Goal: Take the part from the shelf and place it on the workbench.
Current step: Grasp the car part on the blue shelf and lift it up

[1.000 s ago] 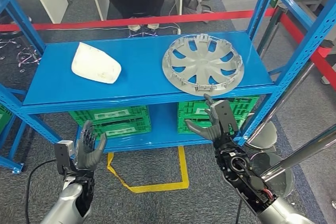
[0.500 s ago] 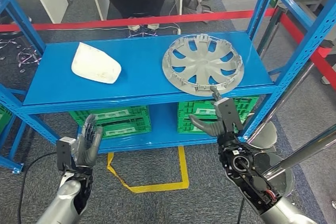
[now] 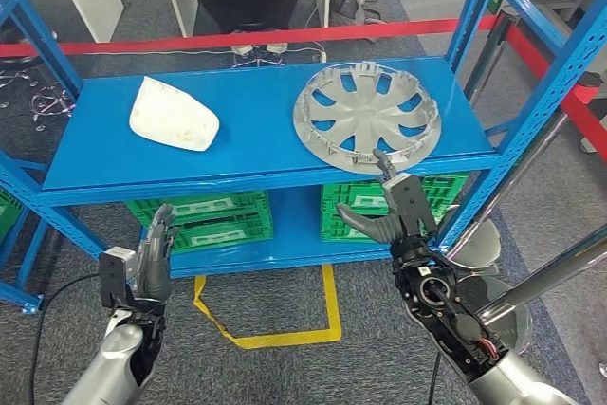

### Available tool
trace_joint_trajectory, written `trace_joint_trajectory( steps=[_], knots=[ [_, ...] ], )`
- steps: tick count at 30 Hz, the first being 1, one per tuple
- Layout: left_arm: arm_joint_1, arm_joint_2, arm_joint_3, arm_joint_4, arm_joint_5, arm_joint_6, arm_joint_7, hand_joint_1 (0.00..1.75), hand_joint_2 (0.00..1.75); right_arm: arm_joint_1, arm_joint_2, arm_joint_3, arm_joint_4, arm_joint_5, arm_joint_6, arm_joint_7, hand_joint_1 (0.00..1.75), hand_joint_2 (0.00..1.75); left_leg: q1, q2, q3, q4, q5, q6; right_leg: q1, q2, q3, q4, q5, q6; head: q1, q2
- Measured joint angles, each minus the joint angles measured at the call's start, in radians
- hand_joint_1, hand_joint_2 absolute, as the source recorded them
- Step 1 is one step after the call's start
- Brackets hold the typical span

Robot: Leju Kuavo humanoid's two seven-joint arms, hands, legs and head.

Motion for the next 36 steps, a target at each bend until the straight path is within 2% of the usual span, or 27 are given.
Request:
trace_joint_trajectory(
  steps=[36],
  knots=[
    [-0.002,0.006,0.0,0.003,0.019,-0.026,-0.009,0.0,0.0,-0.009,0.0,-0.001,0.009,0.0,0.005,-0.018,0.0,1.75,0.0,0.0,0.0,0.0,0.0,0.0,0.0,0.0,-0.001,0.0,0.0,0.0,0.0,0.0]
  ],
)
